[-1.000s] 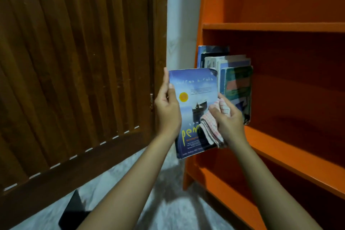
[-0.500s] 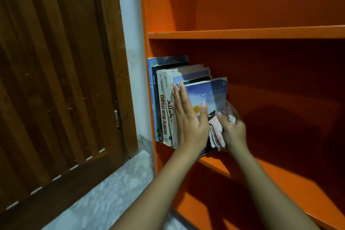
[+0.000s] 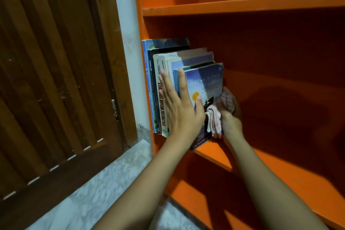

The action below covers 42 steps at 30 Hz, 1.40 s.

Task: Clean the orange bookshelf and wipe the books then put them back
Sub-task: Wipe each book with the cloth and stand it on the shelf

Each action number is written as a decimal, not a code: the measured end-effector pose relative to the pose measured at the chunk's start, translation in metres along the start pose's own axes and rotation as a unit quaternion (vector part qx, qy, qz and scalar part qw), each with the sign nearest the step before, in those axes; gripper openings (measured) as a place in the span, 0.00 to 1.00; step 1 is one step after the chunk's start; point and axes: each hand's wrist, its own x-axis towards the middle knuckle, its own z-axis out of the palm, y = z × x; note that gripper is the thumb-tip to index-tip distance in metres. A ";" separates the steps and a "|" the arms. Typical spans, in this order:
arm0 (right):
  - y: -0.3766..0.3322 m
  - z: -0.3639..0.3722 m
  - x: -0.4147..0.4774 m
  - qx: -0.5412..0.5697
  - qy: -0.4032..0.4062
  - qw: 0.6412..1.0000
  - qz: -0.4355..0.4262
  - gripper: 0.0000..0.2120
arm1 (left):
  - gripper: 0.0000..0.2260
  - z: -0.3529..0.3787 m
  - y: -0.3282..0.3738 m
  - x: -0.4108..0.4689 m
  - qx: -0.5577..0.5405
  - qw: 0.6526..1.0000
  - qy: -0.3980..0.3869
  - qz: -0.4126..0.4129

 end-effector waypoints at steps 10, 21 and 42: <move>0.008 -0.006 -0.004 -0.081 -0.038 0.996 0.008 0.15 | 0.34 -0.001 -0.005 0.000 -0.018 1.000 -0.008 -0.013; -0.008 -0.014 -0.009 -0.190 -0.023 0.981 0.028 0.18 | 0.37 -0.025 0.000 0.002 -0.002 0.997 -0.077 -0.010; -0.092 0.133 -0.103 -0.319 -0.124 0.911 -0.231 0.15 | 0.21 -0.220 -0.090 0.000 0.103 0.985 -0.127 -0.059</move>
